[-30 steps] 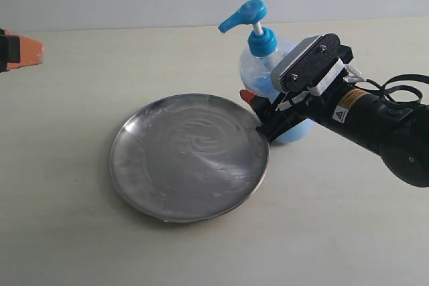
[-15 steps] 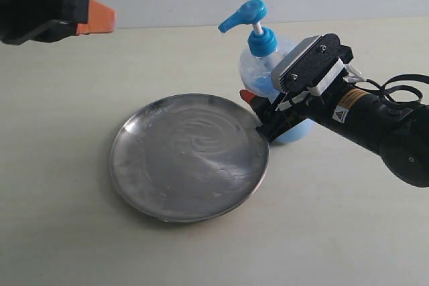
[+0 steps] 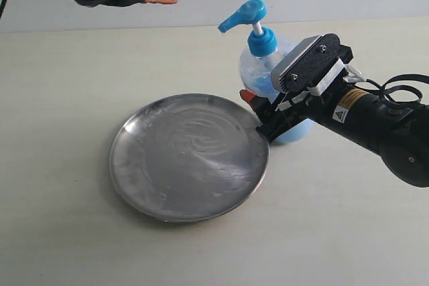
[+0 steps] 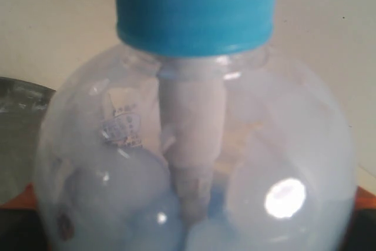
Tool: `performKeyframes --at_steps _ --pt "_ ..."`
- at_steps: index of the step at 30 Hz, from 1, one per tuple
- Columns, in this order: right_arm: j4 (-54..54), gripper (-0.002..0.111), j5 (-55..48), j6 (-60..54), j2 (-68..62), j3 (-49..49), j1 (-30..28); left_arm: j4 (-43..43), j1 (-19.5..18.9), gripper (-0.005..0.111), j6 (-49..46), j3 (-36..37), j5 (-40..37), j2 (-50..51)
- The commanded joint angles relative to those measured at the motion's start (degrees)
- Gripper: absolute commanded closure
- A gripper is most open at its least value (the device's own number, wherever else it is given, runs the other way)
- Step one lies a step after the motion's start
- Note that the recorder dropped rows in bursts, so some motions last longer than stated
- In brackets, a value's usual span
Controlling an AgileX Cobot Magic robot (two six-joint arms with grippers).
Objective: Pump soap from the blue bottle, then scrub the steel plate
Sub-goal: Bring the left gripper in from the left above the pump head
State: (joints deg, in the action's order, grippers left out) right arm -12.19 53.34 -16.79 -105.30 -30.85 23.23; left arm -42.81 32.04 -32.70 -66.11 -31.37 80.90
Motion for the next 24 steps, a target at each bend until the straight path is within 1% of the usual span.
performKeyframes --at_steps 1,6,12,18,24 --pt "-0.5 0.108 1.6 -0.7 0.4 -0.4 0.1 0.1 1.8 0.107 -0.2 -3.6 0.1 3.0" --pt "-0.5 0.108 1.6 -0.7 0.4 -0.4 0.1 0.6 4.4 0.107 -0.4 -8.1 0.1 7.9" --pt "-0.5 0.108 1.6 -0.7 0.4 -0.4 0.1 0.6 4.7 0.107 -1.6 -12.2 0.0 11.7" --pt "-0.5 0.108 1.4 -0.7 0.4 -0.4 0.1 0.3 4.9 0.107 -2.9 -13.1 0.1 13.6" --pt "-0.5 0.108 1.2 -0.7 0.4 -0.4 0.1 0.7 7.3 0.107 -4.9 -13.1 1.6 13.7"
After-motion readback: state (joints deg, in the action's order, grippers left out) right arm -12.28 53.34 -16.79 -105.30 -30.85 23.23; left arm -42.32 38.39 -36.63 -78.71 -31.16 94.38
